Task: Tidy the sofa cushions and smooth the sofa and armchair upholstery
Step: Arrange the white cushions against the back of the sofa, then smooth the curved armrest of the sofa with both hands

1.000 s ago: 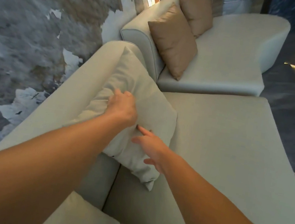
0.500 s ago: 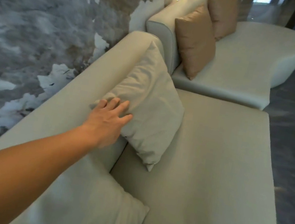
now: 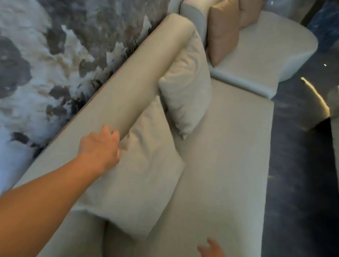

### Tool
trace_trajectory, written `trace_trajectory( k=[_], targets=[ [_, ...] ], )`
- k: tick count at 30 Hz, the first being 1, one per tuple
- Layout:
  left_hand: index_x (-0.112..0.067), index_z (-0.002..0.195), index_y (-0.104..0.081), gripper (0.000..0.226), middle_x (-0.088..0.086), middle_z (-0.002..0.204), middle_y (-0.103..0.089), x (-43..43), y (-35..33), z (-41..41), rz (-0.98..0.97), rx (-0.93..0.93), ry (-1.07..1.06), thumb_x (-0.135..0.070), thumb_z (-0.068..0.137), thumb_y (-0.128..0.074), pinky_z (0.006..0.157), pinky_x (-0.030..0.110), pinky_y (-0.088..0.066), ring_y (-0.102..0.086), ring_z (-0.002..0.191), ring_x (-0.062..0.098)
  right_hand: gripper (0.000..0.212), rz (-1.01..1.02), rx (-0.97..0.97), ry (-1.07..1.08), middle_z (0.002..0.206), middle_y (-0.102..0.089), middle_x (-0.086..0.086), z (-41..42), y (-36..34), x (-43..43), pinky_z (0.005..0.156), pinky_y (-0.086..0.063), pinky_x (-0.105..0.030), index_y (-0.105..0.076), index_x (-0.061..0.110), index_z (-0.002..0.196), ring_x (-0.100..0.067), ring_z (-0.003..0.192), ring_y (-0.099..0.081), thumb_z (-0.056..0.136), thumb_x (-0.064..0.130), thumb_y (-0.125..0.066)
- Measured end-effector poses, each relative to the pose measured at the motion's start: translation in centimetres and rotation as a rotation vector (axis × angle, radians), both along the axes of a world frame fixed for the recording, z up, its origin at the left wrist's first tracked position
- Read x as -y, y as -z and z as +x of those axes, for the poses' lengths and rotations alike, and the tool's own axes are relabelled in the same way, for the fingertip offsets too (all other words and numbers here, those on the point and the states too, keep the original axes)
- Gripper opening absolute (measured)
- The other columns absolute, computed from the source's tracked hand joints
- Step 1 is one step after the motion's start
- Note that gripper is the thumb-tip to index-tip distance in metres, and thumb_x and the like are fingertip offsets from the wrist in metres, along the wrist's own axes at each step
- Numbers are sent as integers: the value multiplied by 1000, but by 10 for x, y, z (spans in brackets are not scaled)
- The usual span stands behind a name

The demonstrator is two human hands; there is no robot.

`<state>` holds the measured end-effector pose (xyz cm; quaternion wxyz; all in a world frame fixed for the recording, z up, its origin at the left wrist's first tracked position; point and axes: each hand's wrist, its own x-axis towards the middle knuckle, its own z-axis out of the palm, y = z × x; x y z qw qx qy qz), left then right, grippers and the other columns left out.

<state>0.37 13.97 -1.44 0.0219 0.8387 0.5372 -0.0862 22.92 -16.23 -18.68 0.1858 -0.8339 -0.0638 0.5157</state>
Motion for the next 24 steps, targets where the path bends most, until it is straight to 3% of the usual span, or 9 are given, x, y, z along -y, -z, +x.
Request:
trace_trajectory(
  k=[3, 5, 8, 10, 12, 14, 16, 20, 24],
  targets=[
    [-11, 112, -53, 30, 17, 112, -55, 60, 7, -57, -78, 57, 27, -31, 92, -47, 77, 46, -50, -60, 99, 43, 57, 76, 97, -44, 92, -61, -17, -68, -44, -17, 50, -40, -21, -32, 4, 150, -16, 56, -51, 99, 13, -55],
    [-10, 123, -50, 39, 18, 113, -56, 99, 12, -95, -126, 100, 24, -32, 91, -49, 79, 47, -50, -59, 100, 42, 58, 129, 102, -118, 113, -65, -22, -113, -80, -9, 70, -46, -29, -34, 9, 151, -29, 81, -63, 97, 14, -56],
    [-7, 144, -32, 69, 17, 117, -57, 147, 16, -145, -182, 12, 67, -33, 86, -58, 83, 44, -50, -56, 105, 37, 53, 143, 121, -269, 124, -66, -17, -151, -125, 19, 86, -45, -27, -44, 18, 147, -30, 112, -62, 96, 18, -57],
    [-9, 135, -46, 61, 15, 119, -56, 177, 17, -172, -194, -40, 81, -35, 83, -61, 87, 44, -51, -51, 110, 35, 49, 77, 140, -410, 135, -61, -12, -166, -135, 57, 96, -42, -26, -47, 21, 145, -26, 123, -56, 97, 26, -56],
    [-17, 125, -53, 48, 13, 134, -47, 204, 20, -193, -222, -96, 44, -42, 85, -54, 93, 47, -47, -38, 123, 36, 48, -79, 180, -557, 150, -49, -6, -174, -135, 105, 108, -37, -32, -47, 29, 145, -25, 135, -47, 98, 37, -48],
    [-26, 138, -40, 57, 8, 156, -22, 223, 27, -213, -273, -160, -33, -52, 88, -46, 101, 54, -39, -17, 136, 43, 50, -226, 257, -625, 153, -42, 3, -186, -130, 151, 111, -31, -47, -43, 43, 143, -24, 139, -38, 94, 52, -38],
    [-28, 150, -19, 76, 7, 162, -1, 236, 35, -228, -310, -151, -121, -63, 86, -41, 104, 60, -36, -5, 139, 49, 53, -251, 353, -637, 160, -25, 9, -192, -125, 181, 110, -20, -61, -29, 55, 144, -24, 148, -19, 92, 65, -26],
    [-34, 151, -1, 99, 17, 158, 12, 245, 36, -254, -397, 171, -451, -75, 75, -49, 106, 60, -31, -10, 138, 54, 73, -169, 459, -487, 165, -5, 14, -209, -123, 195, 108, 1, -73, -17, 69, 136, -32, 152, 4, 67, 90, -17],
    [-39, 151, 5, 107, 17, 156, 25, 286, 36, -263, -460, 435, -626, -71, 73, -61, 110, 56, -29, -15, 142, 47, 94, -137, 494, -521, 166, 9, 12, -234, -130, 215, 106, 1, -77, 1, 67, 140, -40, 149, 17, 54, 98, -17]
  ],
)
